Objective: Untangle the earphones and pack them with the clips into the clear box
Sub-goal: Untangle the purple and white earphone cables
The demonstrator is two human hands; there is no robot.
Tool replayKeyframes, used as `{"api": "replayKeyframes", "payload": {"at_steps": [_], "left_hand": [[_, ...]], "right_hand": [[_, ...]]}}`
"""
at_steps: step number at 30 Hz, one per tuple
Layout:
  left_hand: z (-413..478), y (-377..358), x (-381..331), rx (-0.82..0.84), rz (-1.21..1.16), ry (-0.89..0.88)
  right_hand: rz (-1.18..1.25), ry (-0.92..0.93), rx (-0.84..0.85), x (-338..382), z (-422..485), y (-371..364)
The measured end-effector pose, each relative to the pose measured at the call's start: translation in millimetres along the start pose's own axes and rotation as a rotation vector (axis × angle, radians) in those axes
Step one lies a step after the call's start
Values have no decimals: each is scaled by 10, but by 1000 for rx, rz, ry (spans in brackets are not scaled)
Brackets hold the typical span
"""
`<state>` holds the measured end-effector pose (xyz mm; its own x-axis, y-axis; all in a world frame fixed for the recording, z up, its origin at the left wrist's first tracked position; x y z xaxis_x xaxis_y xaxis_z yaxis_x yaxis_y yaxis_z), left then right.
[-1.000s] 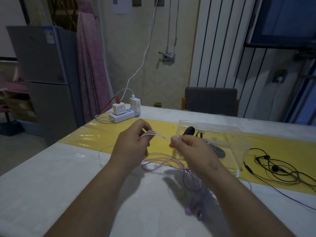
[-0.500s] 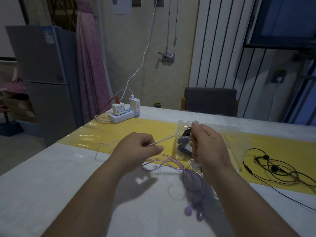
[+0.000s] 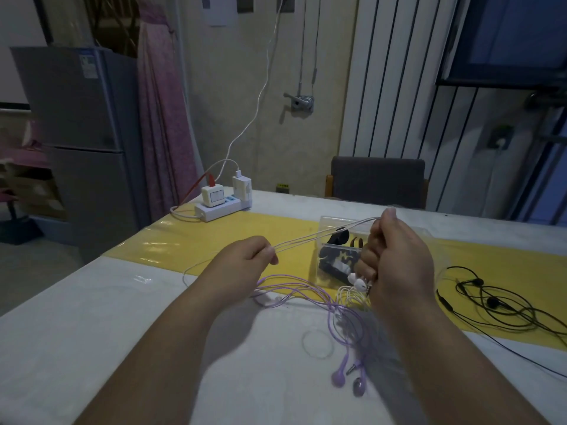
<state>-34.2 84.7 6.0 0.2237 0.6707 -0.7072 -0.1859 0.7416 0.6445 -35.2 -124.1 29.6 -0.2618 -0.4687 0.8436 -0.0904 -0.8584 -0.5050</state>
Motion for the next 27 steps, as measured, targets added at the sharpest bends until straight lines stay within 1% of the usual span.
{"api": "replayKeyframes", "payload": {"at_steps": [4, 9, 13, 16, 20, 22, 24, 27], "left_hand": [[-4, -1, 8, 66, -104, 13], [0, -27, 29, 146, 49, -61], [31, -34, 34, 88, 266, -193], [49, -13, 40, 12, 263, -203], [27, 20, 17, -45, 146, -130], [6, 47, 3, -86, 19, -64], [-23, 78, -46, -68, -161, 3], [-55, 122, -108, 9, -378, 36]], "right_hand": [[43, -17, -6, 7, 14, 14], [103, -33, 69, 22, 13, 9], [76, -21, 82, 35, -7, -11], [59, -19, 77, 36, -15, -16], [34, -21, 67, 43, -24, -14], [26, -21, 64, 41, -25, -14], [26, -19, 63, 35, -22, -15], [26, -19, 67, 27, -21, -18]]}}
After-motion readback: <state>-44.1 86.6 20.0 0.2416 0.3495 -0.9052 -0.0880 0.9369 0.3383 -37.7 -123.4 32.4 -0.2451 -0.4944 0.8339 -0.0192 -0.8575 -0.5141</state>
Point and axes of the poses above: each hand's wrist, its own z-axis towards the middle knuckle, its own y-axis out of the back of the hand, x = y × z, the point moved 1 cm from there along z, towards the middle knuckle, and after that the axes turned 4 degrees about z, right-handed, at the moved point
